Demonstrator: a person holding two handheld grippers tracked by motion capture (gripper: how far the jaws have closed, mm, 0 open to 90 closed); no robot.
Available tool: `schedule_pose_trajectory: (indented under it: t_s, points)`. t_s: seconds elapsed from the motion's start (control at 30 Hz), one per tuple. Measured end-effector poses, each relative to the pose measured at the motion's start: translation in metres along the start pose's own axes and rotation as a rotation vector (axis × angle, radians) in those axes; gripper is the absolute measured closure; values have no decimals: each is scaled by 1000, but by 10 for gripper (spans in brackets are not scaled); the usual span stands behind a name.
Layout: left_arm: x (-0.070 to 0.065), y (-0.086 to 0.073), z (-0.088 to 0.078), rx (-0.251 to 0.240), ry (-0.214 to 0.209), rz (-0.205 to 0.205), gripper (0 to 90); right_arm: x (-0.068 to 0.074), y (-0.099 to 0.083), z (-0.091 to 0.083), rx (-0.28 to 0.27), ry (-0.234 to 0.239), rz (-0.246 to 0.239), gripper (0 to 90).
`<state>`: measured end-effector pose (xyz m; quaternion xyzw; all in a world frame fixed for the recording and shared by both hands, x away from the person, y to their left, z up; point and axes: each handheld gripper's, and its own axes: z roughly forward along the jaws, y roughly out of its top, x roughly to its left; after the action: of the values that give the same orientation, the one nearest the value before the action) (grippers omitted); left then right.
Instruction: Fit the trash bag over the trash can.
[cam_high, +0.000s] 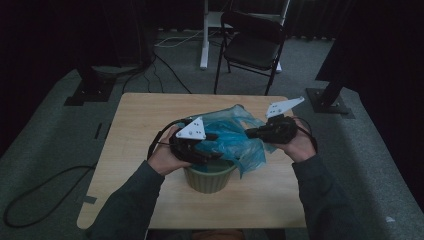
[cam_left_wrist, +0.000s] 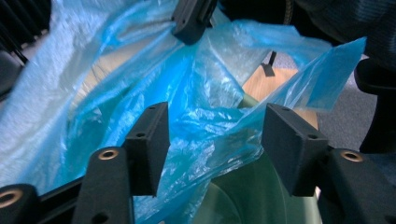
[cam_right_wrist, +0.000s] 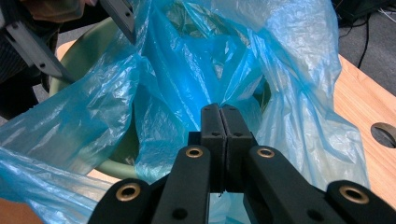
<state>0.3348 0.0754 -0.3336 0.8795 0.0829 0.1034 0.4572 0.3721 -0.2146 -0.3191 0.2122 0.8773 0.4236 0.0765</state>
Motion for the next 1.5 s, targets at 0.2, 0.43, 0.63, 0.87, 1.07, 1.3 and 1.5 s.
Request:
schedule_pose_trajectory:
  t_s: [0.2, 0.43, 0.63, 0.87, 1.07, 1.3, 1.5]
  points:
    - [1, 0, 6, 50, 59, -20, 617, 1, 1, 1, -3, 2, -2, 894]
    - [-1, -8, 1, 95, 77, -2, 893, -2, -1, -4, 12, -16, 7, 890]
    - [2, -25, -24, 47, 107, -47, 896, -6, -13, -15, 20, -35, 30, 891]
    - [9, -41, -46, 8, 144, -98, 895, -7, -13, -25, -20, -56, 31, 807]
    - [16, -52, -60, -1, 187, -125, 895, -5, -1, -17, -70, -91, 17, 639]
    - [24, -64, -71, -1, 230, -157, 895, -6, 5, 4, -12, -100, 2, 699]
    - [36, -78, -80, 21, 271, -192, 896, -6, 3, 10, 32, -81, 2, 875]
